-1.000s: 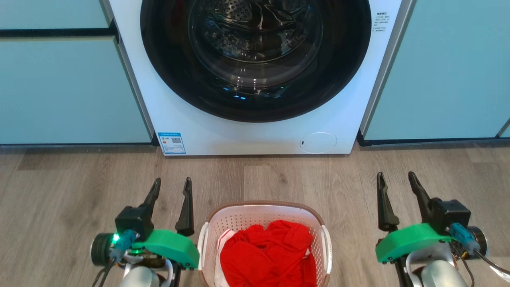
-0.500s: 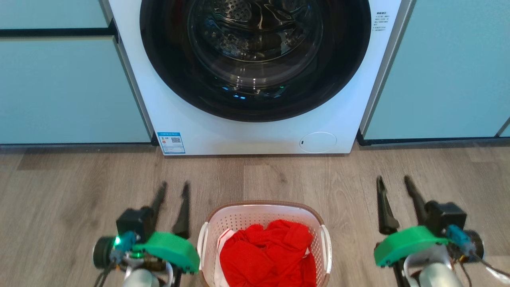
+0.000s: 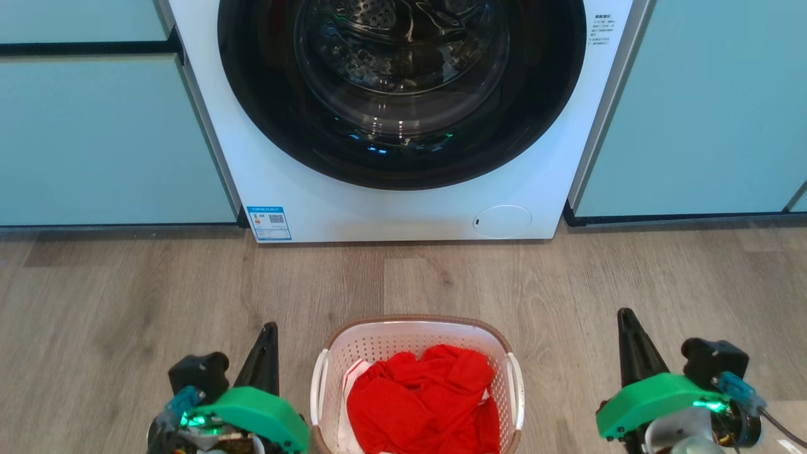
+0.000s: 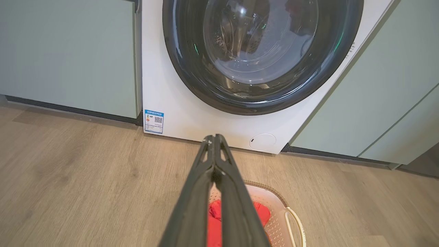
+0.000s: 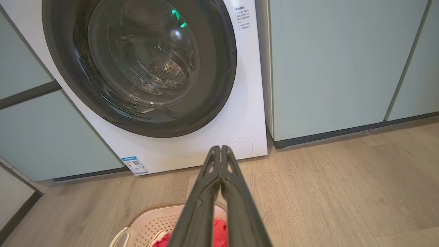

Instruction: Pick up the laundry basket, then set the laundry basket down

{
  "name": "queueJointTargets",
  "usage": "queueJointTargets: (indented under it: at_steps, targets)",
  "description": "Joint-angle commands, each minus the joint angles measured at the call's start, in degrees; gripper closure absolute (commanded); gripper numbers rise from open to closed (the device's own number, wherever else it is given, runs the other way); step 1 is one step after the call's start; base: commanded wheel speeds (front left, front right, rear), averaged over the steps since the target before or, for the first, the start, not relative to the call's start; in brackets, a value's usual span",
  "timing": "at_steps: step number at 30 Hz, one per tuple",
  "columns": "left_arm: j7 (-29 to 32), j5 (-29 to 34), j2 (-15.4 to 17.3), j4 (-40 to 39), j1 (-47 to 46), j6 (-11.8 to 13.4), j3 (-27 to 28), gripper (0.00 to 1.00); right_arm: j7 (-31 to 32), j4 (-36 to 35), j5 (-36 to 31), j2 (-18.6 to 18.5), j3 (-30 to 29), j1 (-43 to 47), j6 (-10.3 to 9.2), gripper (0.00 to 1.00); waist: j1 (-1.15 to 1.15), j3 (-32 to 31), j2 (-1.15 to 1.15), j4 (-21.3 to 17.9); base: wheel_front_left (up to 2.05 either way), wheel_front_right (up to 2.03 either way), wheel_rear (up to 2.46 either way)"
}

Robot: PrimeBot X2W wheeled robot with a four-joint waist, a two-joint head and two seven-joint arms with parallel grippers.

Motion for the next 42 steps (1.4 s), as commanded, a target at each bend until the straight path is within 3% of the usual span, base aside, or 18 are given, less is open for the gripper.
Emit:
queueJointTargets:
  at_steps: [1,42]
  targets:
    - [0.44,-1.76,0.11,-1.96,-3.28,-0.56,1.53,1.0,0.31,-1.66,1.95,-0.53,-0.49,-2.73,0.05,1.0,-0.01,0.07,0.0,-0.02,0.0,0.0,0.0]
    - [6.69,-26.42,0.35,-2.5,-4.69,-3.62,8.42,1.0,6.34,-1.13,28.05,-1.26,-3.54,-4.52,0.17,1.0,-0.01,1.61,0.0,-0.65,0.0,0.0,0.0]
